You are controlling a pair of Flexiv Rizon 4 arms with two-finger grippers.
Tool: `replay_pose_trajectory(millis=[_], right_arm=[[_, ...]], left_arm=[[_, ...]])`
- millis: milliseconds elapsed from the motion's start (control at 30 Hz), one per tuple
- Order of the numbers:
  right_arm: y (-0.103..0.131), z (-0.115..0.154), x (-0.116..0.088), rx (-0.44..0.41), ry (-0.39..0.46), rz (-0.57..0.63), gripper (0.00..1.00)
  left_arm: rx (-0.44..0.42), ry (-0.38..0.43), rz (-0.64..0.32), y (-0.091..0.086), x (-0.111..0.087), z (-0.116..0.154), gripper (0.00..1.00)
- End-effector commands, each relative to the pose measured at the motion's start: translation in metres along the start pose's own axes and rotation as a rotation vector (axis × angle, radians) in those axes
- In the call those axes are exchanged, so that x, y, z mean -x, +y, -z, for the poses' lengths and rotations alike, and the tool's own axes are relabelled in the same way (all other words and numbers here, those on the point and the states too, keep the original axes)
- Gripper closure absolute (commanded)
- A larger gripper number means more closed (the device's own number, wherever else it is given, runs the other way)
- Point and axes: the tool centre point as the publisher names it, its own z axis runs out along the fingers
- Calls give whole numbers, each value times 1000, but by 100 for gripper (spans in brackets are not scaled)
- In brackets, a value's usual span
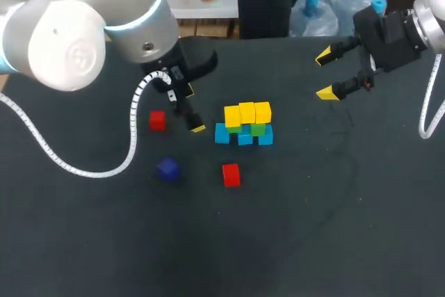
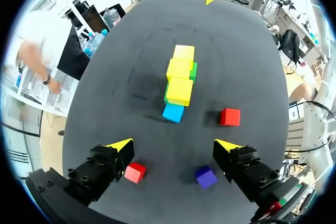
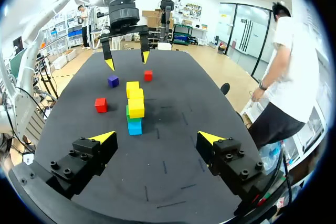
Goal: Place the blue cubes, place green cubes on the blue cubes, place the yellow cubes on the green cubes, then place the red cubes on the yellow cubes, and place purple cube on the red cubes.
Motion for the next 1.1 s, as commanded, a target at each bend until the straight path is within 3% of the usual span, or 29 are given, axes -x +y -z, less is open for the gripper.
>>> replay_pose_trajectory(millis=[33, 233, 500, 633, 867, 1100], right_arm=[[0, 0, 0, -1, -1, 1, 0], [0, 0, 0, -1, -1, 1, 0], [0, 0, 0, -1, -1, 1, 0], [0, 0, 0, -1, -1, 1, 0], [0, 0, 0, -1, -1, 1, 0], [0, 0, 0, -1, -1, 1, 0]], left_arm=[[-1, -5, -2, 0, -2, 0, 0], [-5, -11, 22, 6, -10, 0, 0], [-12, 100, 20, 20, -38, 1, 0], [-5, 153, -26, 28, -47, -1, 0], [-37, 147, -173, 45, -57, -23, 0], [-147, 162, -103, 52, -78, -36, 0]])
